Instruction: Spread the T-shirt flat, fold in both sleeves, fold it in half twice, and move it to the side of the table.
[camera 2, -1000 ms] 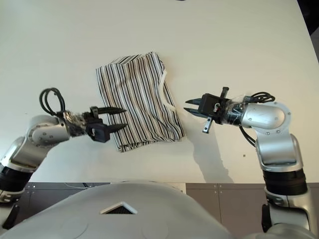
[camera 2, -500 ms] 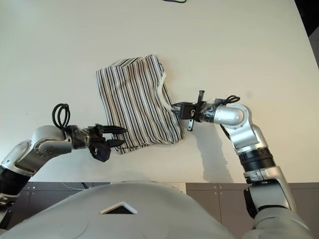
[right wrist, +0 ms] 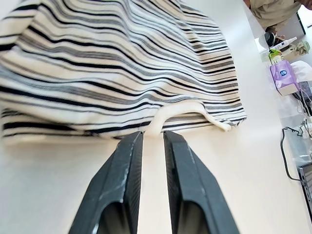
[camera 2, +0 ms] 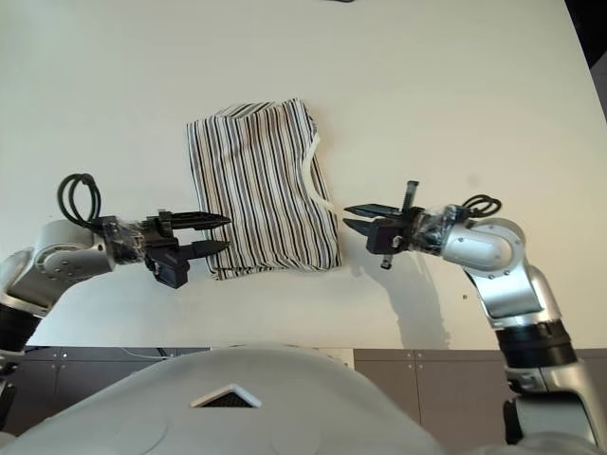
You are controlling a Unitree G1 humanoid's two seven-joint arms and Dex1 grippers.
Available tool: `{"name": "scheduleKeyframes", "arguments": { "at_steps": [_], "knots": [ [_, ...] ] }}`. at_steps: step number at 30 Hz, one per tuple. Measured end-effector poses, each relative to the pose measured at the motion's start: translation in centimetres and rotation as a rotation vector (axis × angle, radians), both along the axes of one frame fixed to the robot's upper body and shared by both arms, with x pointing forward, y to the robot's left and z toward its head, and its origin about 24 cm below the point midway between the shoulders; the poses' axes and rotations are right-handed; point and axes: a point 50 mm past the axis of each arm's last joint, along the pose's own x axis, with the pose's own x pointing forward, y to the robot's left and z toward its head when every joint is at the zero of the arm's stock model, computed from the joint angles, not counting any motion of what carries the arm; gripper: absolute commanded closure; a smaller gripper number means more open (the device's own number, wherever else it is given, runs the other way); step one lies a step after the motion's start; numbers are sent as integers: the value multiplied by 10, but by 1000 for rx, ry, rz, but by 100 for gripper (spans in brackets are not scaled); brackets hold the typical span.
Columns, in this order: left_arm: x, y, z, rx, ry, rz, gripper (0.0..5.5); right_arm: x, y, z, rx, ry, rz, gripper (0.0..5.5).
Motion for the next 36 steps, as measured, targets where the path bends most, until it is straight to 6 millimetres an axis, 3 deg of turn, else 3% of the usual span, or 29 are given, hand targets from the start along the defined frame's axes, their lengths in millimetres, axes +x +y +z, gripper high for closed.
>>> {"name": "scheduleKeyframes", "arguments": {
  "at_steps": [4,7,16,19,32,36],
  "knots": [
    [-22,32,-10,116,89,28,319,-14,-6,3,7,-28,-26,474],
    [-32,39,-16,170,98,14,319,-21,-12,0,-10,-20,-54,474],
    [-38,10,-29,86,10,13,319,-18,-7,-1,-3,-54,-61,474],
    [-38,8,-31,81,7,15,319,-19,-5,-3,-3,-51,-56,474],
    [-39,1,-38,79,136,34,521,-20,-2,-6,-20,-87,4,474],
    [-40,6,-37,81,169,47,536,-29,-4,-7,-80,-125,99,441]
  ]
}}
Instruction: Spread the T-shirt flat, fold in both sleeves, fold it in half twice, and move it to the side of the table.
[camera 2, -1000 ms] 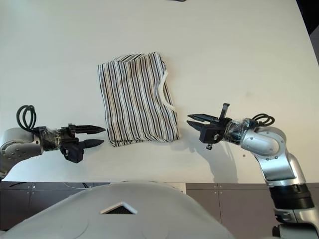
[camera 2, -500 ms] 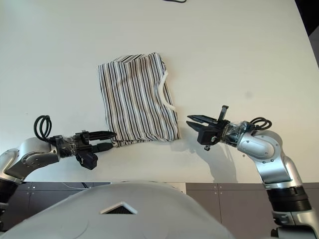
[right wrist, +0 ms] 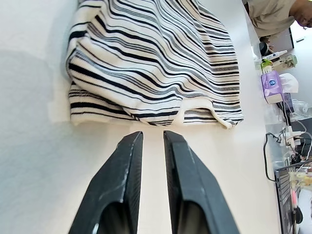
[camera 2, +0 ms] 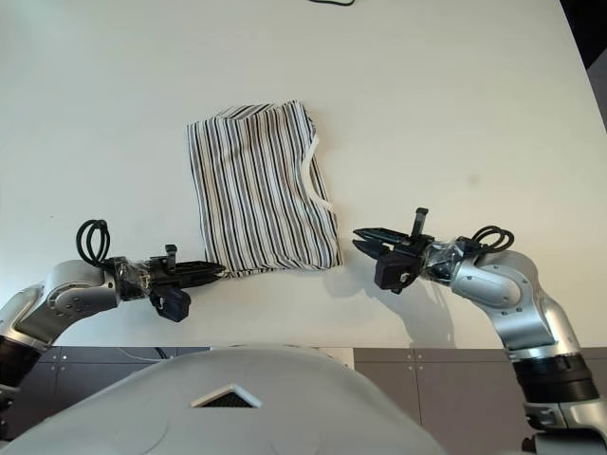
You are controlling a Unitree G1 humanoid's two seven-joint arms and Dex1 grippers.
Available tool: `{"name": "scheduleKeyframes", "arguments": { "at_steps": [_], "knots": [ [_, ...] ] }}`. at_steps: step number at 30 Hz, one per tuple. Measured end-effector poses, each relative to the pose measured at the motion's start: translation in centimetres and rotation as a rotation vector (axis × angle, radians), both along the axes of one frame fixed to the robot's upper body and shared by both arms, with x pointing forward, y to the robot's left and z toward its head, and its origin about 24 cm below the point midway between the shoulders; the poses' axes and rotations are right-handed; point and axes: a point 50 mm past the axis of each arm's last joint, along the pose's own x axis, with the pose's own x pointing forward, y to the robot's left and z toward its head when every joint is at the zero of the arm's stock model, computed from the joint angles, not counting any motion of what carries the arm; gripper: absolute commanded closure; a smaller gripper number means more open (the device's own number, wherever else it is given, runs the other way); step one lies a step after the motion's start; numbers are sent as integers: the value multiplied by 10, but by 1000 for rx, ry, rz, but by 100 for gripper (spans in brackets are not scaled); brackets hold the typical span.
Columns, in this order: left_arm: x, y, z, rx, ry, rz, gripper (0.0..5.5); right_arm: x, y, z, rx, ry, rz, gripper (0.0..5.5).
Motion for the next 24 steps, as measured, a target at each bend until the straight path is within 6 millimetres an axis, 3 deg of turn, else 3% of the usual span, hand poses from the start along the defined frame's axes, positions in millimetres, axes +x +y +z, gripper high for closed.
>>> {"name": "scheduleKeyframes", "arguments": {
  "at_steps": [4,7,11,24],
  "knots": [
    [-1,5,2,6,28,-5,538,-18,1,-12,-60,-12,143,368],
    [-1,5,3,6,38,-15,538,-24,5,-18,-89,-49,220,362],
    [1,5,4,20,42,-40,538,-19,14,-22,-92,-100,299,362],
    [4,5,5,31,54,-73,538,-3,32,-30,-65,-161,331,362]
  ]
}}
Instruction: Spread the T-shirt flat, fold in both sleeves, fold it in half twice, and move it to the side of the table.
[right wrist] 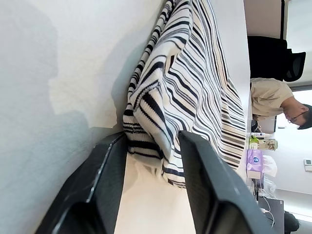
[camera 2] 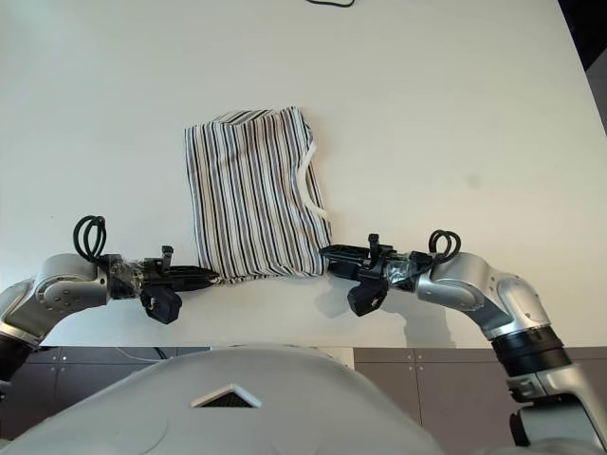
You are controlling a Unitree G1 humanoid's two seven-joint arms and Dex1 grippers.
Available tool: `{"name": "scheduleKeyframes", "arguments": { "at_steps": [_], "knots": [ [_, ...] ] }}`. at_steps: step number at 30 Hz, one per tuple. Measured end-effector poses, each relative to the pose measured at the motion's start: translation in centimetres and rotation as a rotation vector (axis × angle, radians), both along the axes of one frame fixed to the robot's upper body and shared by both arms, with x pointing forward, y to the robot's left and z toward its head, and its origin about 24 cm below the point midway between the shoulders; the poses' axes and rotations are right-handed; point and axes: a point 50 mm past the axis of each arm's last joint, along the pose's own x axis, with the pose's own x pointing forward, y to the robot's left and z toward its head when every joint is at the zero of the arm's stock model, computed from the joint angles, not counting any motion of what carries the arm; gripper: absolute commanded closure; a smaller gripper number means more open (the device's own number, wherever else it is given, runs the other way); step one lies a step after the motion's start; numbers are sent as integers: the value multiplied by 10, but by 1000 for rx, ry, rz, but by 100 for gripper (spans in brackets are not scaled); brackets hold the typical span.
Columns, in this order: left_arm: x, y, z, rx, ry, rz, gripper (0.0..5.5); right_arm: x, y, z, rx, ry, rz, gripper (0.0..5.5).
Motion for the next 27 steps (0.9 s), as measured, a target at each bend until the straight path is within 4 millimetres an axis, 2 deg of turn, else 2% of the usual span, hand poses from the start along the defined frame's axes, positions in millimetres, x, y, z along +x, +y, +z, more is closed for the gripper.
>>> {"name": "scheduleKeyframes", "arguments": {
  "at_steps": [1,7,11,18,22,27],
  "knots": [
    [0,0,0,0,0,-1,539,0,1,0,1,-2,5,362],
    [2,0,0,3,-5,-2,539,3,3,-3,-11,11,16,479],
    [3,0,1,7,-12,-12,539,4,7,-3,-32,63,-13,537],
    [11,-2,8,-10,5,-18,539,4,9,8,-78,184,-80,540],
    [18,-12,31,-124,64,2,539,3,-5,35,-71,311,-169,540],
    [0,-14,60,-246,312,101,539,-2,-6,85,40,465,-212,540]
  ]
}}
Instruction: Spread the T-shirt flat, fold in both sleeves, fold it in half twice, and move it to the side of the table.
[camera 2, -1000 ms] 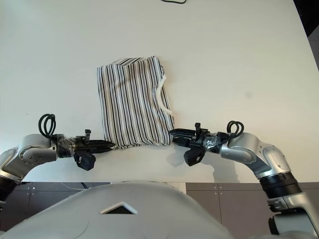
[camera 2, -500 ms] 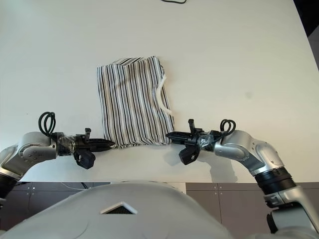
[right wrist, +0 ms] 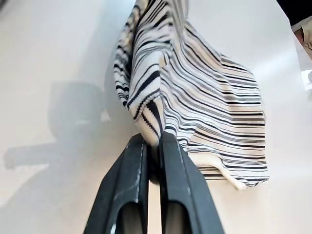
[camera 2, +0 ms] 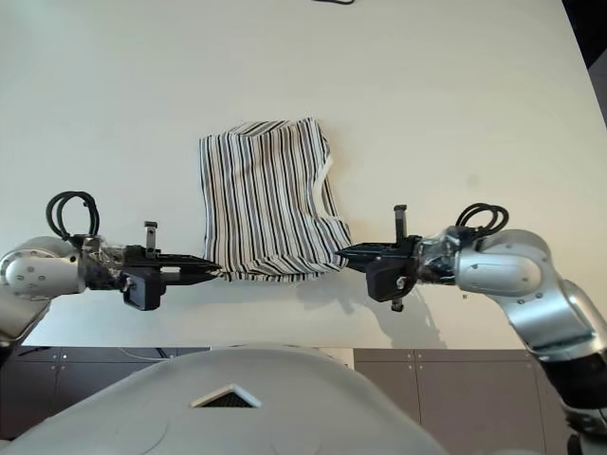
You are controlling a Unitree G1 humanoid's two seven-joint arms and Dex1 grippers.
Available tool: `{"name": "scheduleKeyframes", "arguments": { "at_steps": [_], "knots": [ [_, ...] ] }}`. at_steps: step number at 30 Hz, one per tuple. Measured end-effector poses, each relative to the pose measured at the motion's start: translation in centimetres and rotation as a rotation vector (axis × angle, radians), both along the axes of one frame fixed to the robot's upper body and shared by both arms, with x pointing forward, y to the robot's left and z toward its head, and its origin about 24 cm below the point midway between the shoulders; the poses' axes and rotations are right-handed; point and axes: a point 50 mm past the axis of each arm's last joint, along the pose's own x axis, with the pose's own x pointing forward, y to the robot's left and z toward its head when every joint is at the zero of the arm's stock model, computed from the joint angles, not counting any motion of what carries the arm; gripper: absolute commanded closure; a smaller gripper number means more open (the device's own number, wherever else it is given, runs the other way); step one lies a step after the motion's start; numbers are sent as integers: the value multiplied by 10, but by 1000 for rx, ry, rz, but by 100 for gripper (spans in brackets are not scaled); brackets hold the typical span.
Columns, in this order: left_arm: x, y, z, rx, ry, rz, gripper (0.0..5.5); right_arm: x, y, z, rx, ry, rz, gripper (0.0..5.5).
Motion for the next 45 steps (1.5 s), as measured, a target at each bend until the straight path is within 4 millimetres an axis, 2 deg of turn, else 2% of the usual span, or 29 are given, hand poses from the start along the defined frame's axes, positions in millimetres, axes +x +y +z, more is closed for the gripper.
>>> {"name": "scheduleKeyframes", "arguments": {
  "at_steps": [2,5,7,9,10,11,14,16,19,22,26,30,31,33,36,39,42,45],
  "knots": [
    [-8,-1,15,-56,126,36,539,-3,-3,19,25,86,-29,540],
    [-10,-3,32,-111,216,72,539,-3,-3,42,55,140,-43,540],
    [-7,-3,37,-144,248,107,539,3,-3,53,62,154,-54,540],
    [6,1,34,-141,208,188,539,18,-1,59,73,140,-80,540],
    [15,5,28,-120,185,233,539,26,-1,56,74,137,-103,540],
    [27,8,21,-109,161,301,539,43,-5,42,72,152,-175,540],
    [46,9,7,-46,99,373,539,79,-5,19,71,189,-267,540],
    [61,9,-4,-7,68,422,539,106,1,8,89,212,-304,540],
    [85,8,-8,2,34,480,539,144,14,-7,88,207,-338,540],
    [97,7,-12,17,29,505,539,163,20,-20,69,193,-358,540],
    [107,8,-16,42,17,535,539,173,25,-38,50,190,-365,540],
    [113,9,-32,125,12,577,539,174,29,-58,21,198,-377,540],
    [113,7,-36,145,10,570,503,175,31,-63,12,187,-386,505],
    [112,2,-40,167,3,561,471,176,34,-68,13,157,-404,467],
    [113,5,-43,196,-12,596,413,179,31,-68,40,121,-442,423],
    [120,2,-41,98,-2,699,413,183,27,-61,80,79,-478,423],
    [126,-5,-35,-19,64,780,413,184,34,-42,146,25,-426,423],
    [127,6,-47,122,27,822,413,174,43,-37,215,40,-367,423]
  ]
}}
